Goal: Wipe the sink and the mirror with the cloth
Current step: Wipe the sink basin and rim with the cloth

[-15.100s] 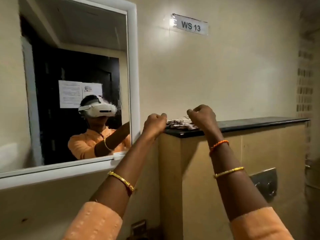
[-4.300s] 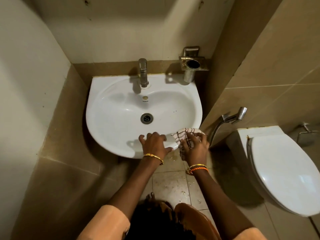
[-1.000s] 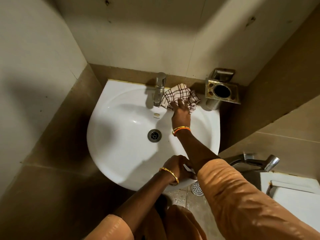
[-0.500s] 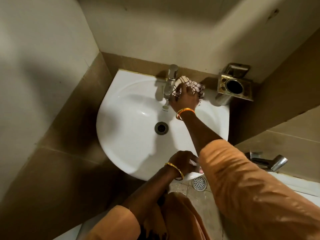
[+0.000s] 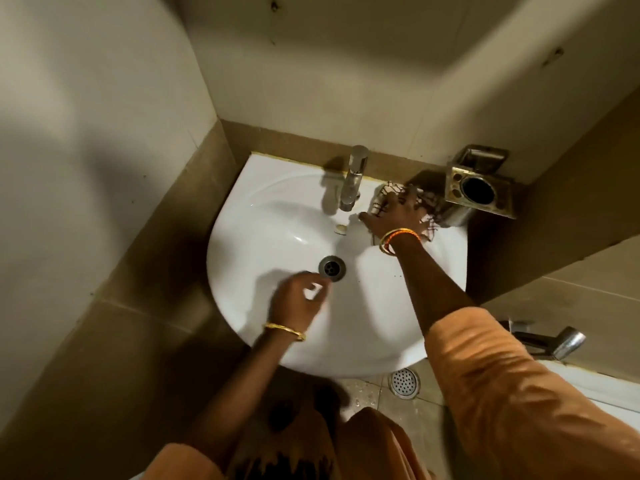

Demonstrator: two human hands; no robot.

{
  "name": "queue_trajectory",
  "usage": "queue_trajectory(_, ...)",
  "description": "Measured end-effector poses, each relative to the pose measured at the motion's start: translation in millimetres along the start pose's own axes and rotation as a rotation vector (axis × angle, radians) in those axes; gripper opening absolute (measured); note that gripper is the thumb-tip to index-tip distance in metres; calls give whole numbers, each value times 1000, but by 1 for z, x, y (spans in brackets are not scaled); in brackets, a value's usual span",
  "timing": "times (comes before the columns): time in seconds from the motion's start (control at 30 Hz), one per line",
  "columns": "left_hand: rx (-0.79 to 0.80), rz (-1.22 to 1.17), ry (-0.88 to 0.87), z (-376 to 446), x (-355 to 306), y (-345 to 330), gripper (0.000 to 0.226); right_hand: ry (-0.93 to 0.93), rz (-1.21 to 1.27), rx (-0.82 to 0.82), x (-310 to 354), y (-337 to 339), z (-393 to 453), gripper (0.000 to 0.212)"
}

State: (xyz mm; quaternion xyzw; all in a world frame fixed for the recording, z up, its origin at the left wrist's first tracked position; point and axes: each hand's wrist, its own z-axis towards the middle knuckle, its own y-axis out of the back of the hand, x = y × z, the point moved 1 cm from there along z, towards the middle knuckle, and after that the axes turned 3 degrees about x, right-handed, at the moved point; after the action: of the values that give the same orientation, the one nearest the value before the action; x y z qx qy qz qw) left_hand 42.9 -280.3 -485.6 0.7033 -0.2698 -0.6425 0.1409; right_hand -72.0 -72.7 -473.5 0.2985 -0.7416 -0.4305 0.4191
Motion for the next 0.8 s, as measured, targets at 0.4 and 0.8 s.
queue_trajectory(0.4, -350, 216, 365, 65, 88, 107, 49, 76, -104, -198, -20, -13, -8, 55)
queue_trajectory(0.8, -96, -235, 475, 86, 99, 152, 48, -93, -71, -327, 58, -57, -34, 43)
